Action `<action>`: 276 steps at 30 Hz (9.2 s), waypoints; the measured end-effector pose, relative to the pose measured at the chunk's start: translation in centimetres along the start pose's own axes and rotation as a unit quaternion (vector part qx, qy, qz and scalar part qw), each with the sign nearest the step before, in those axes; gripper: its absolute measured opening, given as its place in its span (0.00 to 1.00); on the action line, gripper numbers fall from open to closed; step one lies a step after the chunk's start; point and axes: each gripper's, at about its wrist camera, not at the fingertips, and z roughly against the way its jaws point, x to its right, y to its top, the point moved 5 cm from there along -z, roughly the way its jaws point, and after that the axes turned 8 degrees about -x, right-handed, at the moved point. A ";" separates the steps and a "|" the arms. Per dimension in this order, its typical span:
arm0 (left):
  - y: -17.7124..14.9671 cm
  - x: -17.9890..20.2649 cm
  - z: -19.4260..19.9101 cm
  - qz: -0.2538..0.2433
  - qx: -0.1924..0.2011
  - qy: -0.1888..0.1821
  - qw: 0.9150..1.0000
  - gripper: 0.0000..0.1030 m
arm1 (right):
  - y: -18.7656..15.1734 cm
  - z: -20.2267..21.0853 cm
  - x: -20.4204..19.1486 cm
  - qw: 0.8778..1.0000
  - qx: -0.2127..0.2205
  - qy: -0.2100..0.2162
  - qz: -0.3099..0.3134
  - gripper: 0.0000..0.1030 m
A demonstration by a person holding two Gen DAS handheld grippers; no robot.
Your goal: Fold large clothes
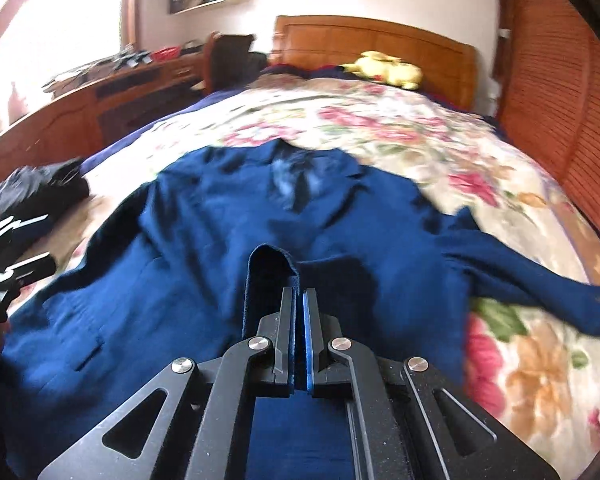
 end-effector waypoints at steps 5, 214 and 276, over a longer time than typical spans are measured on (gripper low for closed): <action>-0.1 0.0 0.1 0.000 0.000 0.001 1.000 0.79 | -1.6 1.6 3.4 0.997 -0.006 -0.053 -0.050 0.03; 0.1 7.4 -4.1 -0.048 0.041 0.050 0.997 0.89 | -5.0 -6.8 41.7 0.896 -0.068 -0.278 -0.340 0.69; -2.1 -4.3 5.0 0.044 0.063 0.061 0.995 0.89 | 12.2 17.1 -11.1 0.962 0.167 -0.113 0.182 0.06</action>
